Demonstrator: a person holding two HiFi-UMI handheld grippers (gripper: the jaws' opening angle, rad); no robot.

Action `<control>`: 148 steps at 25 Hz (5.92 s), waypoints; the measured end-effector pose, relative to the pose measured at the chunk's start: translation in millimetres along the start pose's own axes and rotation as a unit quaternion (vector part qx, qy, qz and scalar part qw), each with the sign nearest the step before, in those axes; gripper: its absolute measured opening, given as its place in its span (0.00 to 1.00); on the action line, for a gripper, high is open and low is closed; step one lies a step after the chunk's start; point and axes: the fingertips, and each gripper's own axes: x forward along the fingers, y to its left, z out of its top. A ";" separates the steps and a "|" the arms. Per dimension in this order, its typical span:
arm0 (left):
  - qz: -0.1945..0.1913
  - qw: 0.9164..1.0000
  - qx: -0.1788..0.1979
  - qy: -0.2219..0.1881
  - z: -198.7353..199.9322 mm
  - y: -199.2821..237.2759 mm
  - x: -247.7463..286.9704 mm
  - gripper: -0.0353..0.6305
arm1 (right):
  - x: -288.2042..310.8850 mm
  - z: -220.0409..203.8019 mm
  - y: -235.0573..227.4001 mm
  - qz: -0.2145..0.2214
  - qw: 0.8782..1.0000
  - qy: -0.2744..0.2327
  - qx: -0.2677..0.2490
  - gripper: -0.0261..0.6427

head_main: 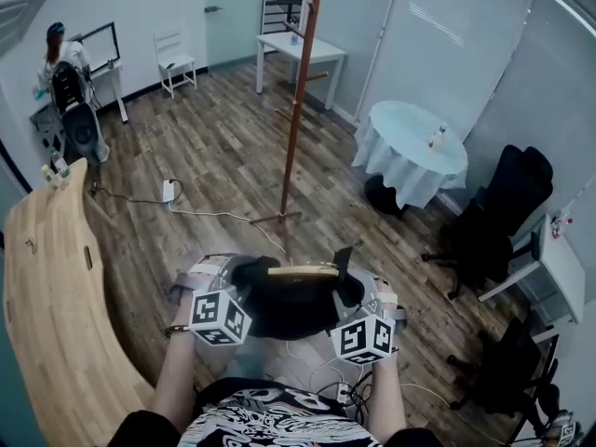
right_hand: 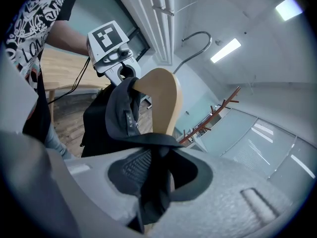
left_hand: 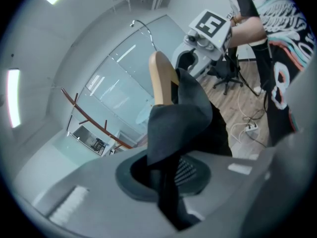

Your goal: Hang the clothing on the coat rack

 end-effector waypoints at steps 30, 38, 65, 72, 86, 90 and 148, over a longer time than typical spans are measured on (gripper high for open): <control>-0.048 0.998 0.020 -0.044 -128.5 228.6 235.7 0.10 | 305.4 5.8 -128.3 -0.015 0.998 0.051 0.046 0.18; -0.057 0.997 0.019 -0.055 -135.7 254.6 262.4 0.10 | 335.8 4.8 -148.1 -0.022 0.997 0.063 0.046 0.18; -0.088 0.995 0.016 -0.051 -153.1 294.3 326.6 0.10 | 401.1 -12.8 -181.3 -0.015 0.996 0.065 0.055 0.18; -0.095 0.994 0.004 -0.044 -167.6 309.8 359.3 0.10 | 440.0 -23.7 -194.5 -0.002 0.996 0.067 0.056 0.18; -0.110 0.993 -0.017 -0.036 -189.2 345.9 416.2 0.10 | 507.2 -38.3 -225.3 0.016 0.995 0.071 0.062 0.18; -0.115 0.993 -0.018 -0.031 -192.3 354.4 430.1 0.10 | 522.0 -43.5 -233.2 0.023 0.995 0.071 0.065 0.18; -0.194 0.978 -0.067 0.024 -258.8 381.8 591.9 0.09 | 689.8 -123.2 -258.9 0.128 0.983 0.095 0.095 0.18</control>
